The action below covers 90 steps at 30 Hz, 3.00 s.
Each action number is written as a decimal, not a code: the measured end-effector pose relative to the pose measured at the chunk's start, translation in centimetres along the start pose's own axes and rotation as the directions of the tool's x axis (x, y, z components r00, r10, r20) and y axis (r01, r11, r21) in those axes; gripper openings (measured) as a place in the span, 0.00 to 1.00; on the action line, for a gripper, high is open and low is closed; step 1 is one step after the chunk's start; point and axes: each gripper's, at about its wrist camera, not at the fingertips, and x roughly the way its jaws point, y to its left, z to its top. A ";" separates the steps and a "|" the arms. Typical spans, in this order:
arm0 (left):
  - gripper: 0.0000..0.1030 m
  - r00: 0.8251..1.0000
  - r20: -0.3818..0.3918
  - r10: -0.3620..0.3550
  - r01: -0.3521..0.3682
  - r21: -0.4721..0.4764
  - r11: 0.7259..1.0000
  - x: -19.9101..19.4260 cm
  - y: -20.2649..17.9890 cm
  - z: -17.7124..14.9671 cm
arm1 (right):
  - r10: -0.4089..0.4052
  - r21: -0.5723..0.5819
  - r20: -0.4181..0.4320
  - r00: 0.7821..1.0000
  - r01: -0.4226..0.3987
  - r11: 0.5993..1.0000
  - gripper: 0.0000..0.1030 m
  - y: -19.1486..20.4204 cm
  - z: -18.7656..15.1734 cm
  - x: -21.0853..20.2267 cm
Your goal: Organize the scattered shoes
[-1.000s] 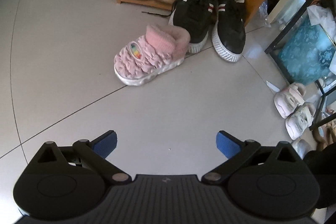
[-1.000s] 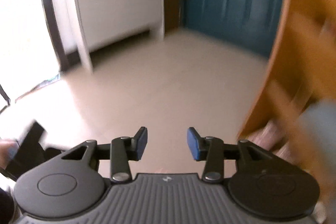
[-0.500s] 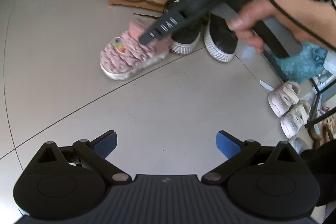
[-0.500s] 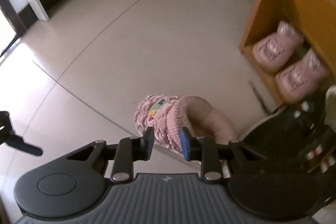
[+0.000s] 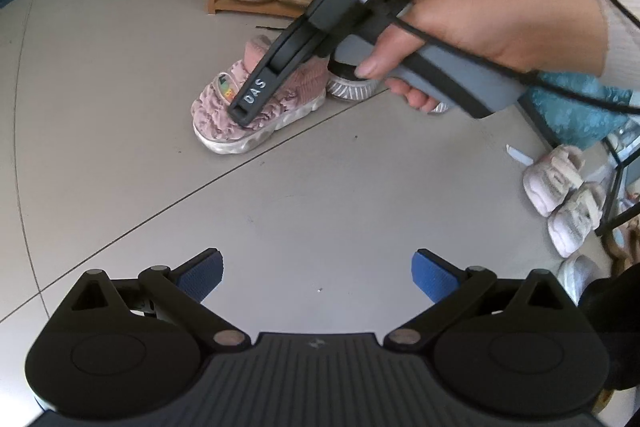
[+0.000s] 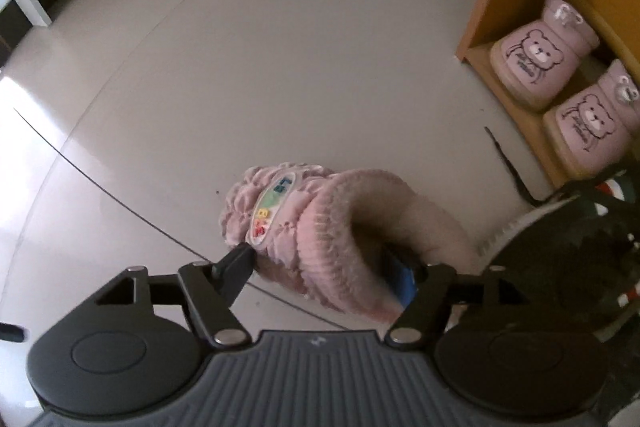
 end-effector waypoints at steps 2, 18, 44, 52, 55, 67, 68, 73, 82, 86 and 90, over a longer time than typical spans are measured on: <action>1.00 1.000 -0.002 0.008 -0.008 0.006 1.000 0.0 0.0 -0.2 | 0.057 0.037 0.024 0.998 -0.058 0.998 0.36 -0.4 -0.3 -0.1; 1.00 1.000 0.015 0.021 -0.021 -0.026 0.999 -0.7 1.4 -0.1 | 0.207 -0.305 0.334 0.919 -0.102 0.947 0.16 2.5 -1.9 -14.2; 1.00 0.964 0.264 -0.010 -0.013 0.084 0.996 -8.3 -2.0 15.9 | -0.174 -0.398 0.385 0.906 0.333 0.855 0.16 -12.7 8.9 -36.7; 1.00 0.938 0.344 0.053 -0.037 -0.053 0.998 -14.6 -2.3 24.2 | -0.044 -0.337 0.395 0.918 0.189 0.922 0.21 -17.8 9.1 -39.1; 1.00 0.933 0.351 0.079 -0.038 -0.121 0.992 -16.4 -3.0 27.0 | -0.106 -0.391 0.402 0.909 0.275 0.878 0.21 -17.1 8.8 -39.3; 1.00 0.923 0.384 -0.001 0.021 -0.047 0.999 -15.5 -6.7 32.3 | -0.166 -0.388 0.358 0.919 0.308 0.869 0.23 -15.8 9.6 -38.8; 1.00 0.914 0.404 -0.030 0.041 -0.019 0.999 -14.7 -6.2 32.5 | -0.170 -0.388 0.358 0.918 0.312 0.867 0.24 -15.6 9.6 -38.7; 1.00 0.873 0.469 -0.132 0.097 0.099 0.990 -11.0 -3.4 34.8 | -0.215 -0.359 0.387 0.897 0.361 0.861 0.33 -14.9 9.3 -38.0; 1.00 0.856 0.456 -0.244 0.151 0.230 0.961 -5.8 -3.6 38.6 | -0.334 -0.329 0.387 0.859 0.467 0.821 0.44 -14.3 8.7 -37.8; 1.00 0.861 0.444 -0.247 0.102 0.325 0.940 -5.6 -5.7 38.8 | -0.350 -0.319 0.374 0.859 0.474 0.821 0.44 -14.5 8.3 -37.8; 1.00 0.866 0.432 -0.254 0.088 0.368 0.926 -5.3 -6.7 38.7 | -0.386 -0.281 0.368 0.846 0.497 0.821 0.44 -14.7 8.5 -37.6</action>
